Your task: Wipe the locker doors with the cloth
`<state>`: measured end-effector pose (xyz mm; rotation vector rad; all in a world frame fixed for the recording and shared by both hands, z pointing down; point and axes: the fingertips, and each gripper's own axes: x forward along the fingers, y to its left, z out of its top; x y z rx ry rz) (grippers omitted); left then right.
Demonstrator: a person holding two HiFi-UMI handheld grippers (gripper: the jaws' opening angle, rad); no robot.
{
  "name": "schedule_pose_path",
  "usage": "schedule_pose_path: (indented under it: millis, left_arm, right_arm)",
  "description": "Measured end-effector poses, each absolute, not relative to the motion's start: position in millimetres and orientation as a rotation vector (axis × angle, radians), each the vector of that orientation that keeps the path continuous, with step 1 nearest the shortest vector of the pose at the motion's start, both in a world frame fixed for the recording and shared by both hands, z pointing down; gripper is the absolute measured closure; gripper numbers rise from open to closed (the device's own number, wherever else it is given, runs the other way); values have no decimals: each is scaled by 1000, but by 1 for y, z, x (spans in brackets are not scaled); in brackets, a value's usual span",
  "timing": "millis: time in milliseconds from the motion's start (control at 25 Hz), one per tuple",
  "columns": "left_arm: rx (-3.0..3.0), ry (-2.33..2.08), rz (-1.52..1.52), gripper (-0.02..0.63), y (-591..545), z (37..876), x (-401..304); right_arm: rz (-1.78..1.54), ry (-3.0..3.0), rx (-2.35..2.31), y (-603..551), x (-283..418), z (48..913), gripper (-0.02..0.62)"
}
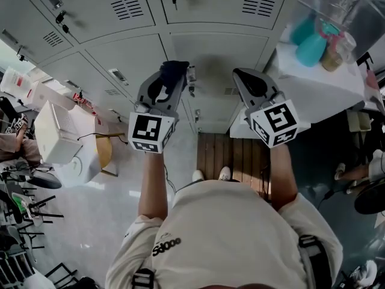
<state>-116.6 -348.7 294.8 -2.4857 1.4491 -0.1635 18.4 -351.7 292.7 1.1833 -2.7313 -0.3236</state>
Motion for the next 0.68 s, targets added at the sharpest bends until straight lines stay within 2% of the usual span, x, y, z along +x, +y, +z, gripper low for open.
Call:
schedule_pose_path:
  millis: [680]
  left_arm:
    - [-2514, 1441, -156, 491, -350, 301, -118]
  right_arm:
    - [-330, -2726, 1173, -352, 11, 296, 591]
